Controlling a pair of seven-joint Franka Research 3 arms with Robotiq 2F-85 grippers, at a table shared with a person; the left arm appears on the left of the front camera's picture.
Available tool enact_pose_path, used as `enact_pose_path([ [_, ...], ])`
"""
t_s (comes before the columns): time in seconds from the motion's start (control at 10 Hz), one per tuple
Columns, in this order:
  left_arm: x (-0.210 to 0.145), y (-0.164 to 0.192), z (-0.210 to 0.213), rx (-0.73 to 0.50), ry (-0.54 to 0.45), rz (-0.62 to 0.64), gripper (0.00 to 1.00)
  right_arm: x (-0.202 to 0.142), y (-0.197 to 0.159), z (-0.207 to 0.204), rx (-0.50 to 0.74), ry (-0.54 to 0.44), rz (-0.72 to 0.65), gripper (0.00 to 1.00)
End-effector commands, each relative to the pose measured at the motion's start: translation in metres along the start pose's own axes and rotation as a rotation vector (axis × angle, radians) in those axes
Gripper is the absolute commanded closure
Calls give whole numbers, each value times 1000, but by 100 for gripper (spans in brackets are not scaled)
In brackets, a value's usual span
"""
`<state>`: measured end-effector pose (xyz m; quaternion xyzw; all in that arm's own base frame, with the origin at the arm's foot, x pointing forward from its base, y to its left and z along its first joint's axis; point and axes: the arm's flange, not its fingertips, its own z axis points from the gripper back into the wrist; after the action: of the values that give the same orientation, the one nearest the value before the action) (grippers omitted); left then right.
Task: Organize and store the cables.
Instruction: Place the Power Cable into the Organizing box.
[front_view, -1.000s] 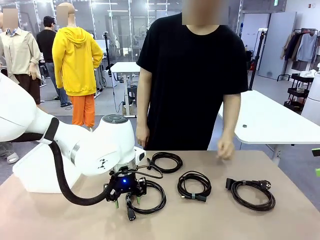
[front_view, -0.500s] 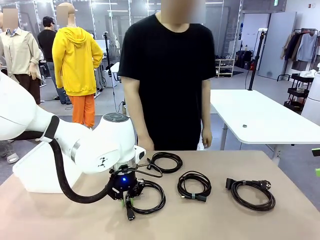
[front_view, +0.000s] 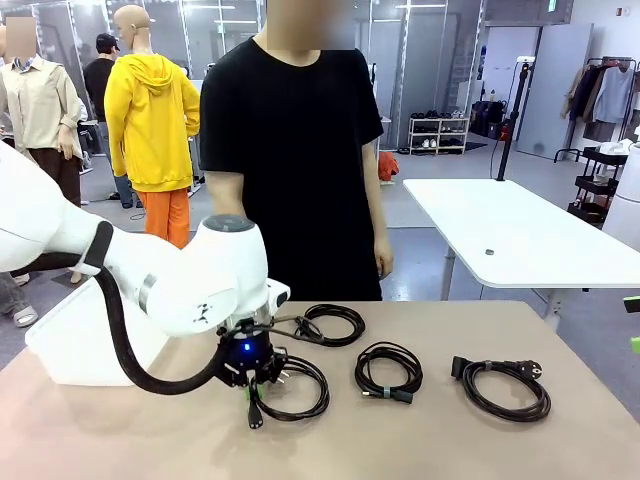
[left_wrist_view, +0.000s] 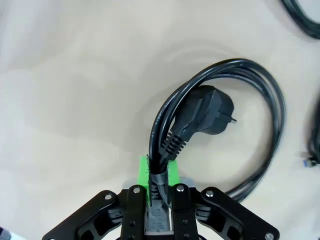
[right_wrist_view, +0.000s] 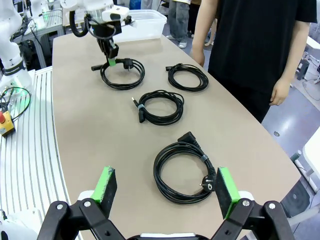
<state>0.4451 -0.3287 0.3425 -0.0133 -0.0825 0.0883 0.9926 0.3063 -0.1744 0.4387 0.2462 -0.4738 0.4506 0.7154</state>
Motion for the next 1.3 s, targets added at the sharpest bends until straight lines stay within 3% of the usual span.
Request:
enact_pose_path([
  [0.0, 3, 14, 55, 4, -64, -53, 97, -1, -2, 0, -5, -15, 20, 0],
  [0.4, 6, 44, 113, -62, -168, -136, 97, -1, -2, 0, -5, -15, 20, 0],
  [0.6, 2, 47, 122, -84, -200, -177, 97, -1, -2, 0, -5, -15, 20, 0],
  [0.7, 11, 41, 121, -37, -176, -125, 97, -1, -2, 0, -5, -15, 20, 0],
  [1.2, 11, 41, 121, -37, -176, -125, 97, -1, -2, 0, -5, -15, 20, 0],
])
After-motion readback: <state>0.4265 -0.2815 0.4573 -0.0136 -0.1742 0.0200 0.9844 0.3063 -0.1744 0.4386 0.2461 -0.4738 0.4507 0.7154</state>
